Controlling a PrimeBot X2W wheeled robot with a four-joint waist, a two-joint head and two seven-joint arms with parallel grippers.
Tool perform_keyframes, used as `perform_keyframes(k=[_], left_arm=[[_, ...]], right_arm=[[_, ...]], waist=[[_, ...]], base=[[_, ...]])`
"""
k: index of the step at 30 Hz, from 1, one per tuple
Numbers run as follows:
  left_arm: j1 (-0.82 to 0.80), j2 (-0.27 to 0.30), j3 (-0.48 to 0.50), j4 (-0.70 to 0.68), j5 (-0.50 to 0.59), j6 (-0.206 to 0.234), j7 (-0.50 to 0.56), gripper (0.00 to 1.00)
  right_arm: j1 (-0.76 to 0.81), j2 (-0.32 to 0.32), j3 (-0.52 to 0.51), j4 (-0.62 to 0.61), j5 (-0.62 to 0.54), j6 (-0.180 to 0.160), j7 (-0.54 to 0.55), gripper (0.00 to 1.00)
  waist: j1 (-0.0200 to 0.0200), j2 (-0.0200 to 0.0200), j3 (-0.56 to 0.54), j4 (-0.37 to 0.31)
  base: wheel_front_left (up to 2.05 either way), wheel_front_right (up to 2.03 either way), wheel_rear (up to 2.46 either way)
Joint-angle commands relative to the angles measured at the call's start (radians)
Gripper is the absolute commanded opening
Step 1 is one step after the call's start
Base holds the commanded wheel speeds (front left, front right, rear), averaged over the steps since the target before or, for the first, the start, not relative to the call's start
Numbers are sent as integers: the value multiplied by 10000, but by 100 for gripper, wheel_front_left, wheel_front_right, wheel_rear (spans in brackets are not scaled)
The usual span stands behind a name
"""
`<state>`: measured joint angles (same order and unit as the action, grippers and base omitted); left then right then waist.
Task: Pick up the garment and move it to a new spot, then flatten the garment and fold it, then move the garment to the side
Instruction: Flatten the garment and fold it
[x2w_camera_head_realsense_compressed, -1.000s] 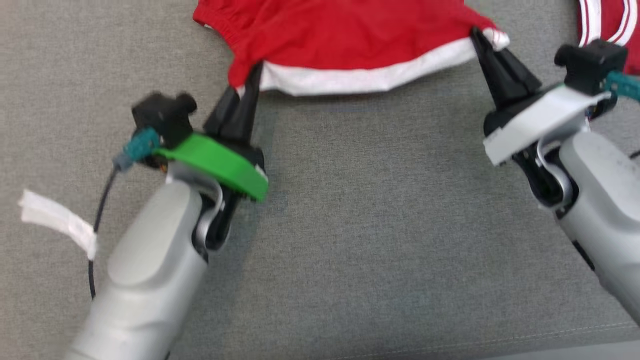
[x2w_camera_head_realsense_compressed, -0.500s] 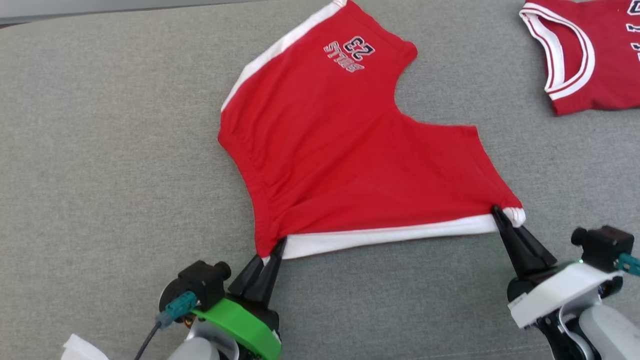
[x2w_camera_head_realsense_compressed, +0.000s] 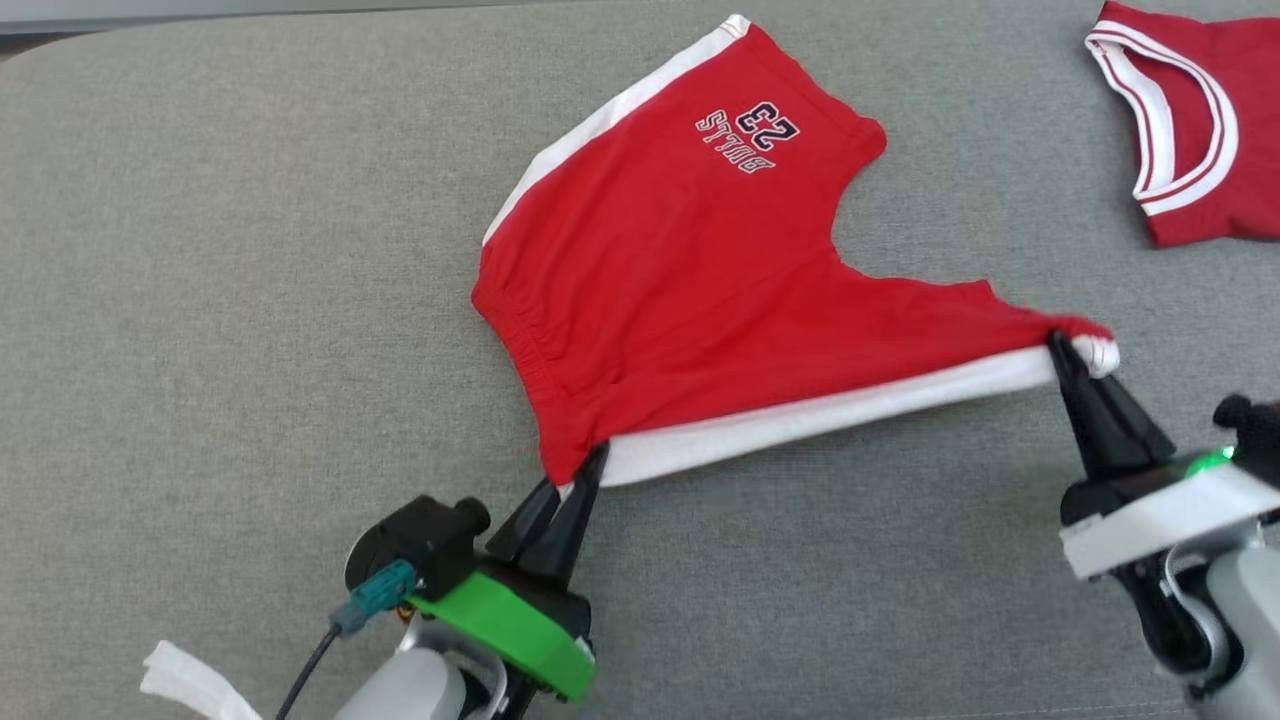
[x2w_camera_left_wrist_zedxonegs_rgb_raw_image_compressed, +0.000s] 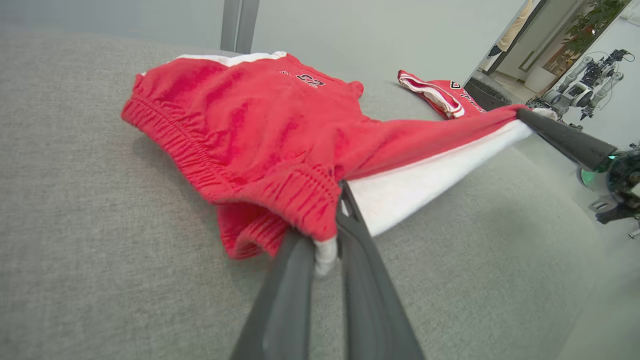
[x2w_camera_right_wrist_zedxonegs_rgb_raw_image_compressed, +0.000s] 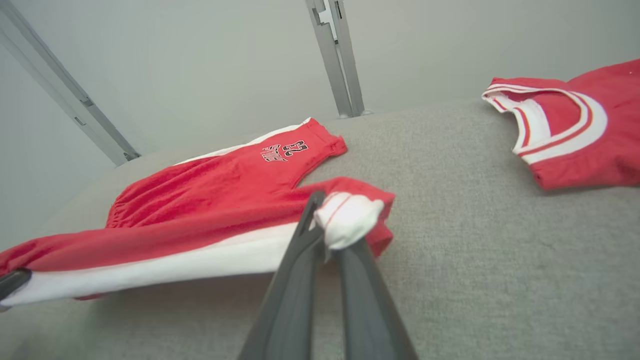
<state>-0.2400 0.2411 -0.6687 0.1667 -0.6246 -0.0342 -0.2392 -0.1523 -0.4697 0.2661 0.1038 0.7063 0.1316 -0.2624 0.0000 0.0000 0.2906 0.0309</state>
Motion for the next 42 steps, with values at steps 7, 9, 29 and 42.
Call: perform_keyframes(k=[7, 9, 29, 42], left_arm=[[-1531, -710, 502, 498, -125, -191, -181, 0], [-1887, -874, 567, 632, -76, -293, -192, 0], [-4668, -1887, 1142, 1733, -276, -471, -264, 47], [-3089, -1702, 1994, 906, 1887, 223, -256, 100]], right_arm=[[-3441, -408, 727, 1099, -36, -18, 531, 0], [-4399, -417, 990, 1551, -6, -18, 710, 0], [-11242, 418, 3736, 7735, 250, -21, 1371, 100], [-10359, -621, 6048, 7971, 742, -16, 336, 100]], waist=[[0, 0, 1118, 661], [0, 0, 1397, 815], [0, 0, 3273, 2307], [0, 0, 2159, 2282]], base=[[0, 0, 0], [0, 0, 0], [0, 0, 0], [0, 0, 0]])
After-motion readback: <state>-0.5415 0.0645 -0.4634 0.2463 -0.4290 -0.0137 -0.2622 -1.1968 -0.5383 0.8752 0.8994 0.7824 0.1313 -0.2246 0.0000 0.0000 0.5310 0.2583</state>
